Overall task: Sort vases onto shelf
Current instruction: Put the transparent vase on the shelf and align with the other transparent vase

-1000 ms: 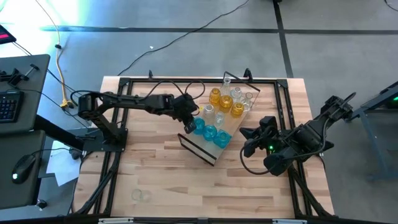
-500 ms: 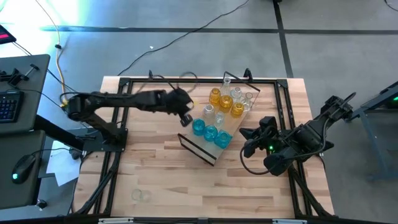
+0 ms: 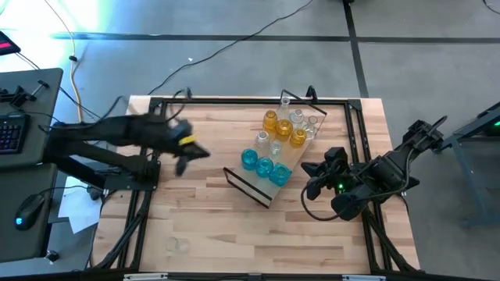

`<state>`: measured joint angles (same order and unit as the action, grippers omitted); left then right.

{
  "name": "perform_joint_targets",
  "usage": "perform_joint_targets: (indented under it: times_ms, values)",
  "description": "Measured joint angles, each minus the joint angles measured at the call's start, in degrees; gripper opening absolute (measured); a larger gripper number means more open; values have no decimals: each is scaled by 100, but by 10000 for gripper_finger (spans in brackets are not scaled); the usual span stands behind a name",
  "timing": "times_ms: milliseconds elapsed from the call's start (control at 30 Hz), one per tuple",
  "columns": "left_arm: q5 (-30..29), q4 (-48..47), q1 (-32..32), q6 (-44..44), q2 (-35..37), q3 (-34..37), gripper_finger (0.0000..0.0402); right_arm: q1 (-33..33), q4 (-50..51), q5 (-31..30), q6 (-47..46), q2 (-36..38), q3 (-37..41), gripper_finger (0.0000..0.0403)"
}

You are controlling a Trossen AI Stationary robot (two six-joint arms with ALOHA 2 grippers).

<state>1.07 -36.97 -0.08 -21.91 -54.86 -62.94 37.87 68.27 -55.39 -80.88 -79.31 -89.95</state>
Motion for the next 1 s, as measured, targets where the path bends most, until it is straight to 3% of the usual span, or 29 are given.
perform_joint_targets:
  times_ms: [233, 367, 533, 767, 1000]
  values:
    - [-645, 12, -2055, -1090, 605, -2, 0, 0, 15, 128, 149, -2, 2, 0]
    - [-1081, 103, -3098, -1563, 237, -4, 0, 0, 19, 325, 215, -2, 2, 0]
    - [-887, 81, -4050, -2573, -633, -4, 0, 0, 19, 474, 247, -2, 2, 0]
    - [-330, -385, -5029, -3995, -1624, -4, 0, 0, 19, 533, 507, -2, 1, 0]
    - [-272, -791, -5562, -5204, -1866, 0, 31, 0, 26, 761, 660, -2, 2, 0]
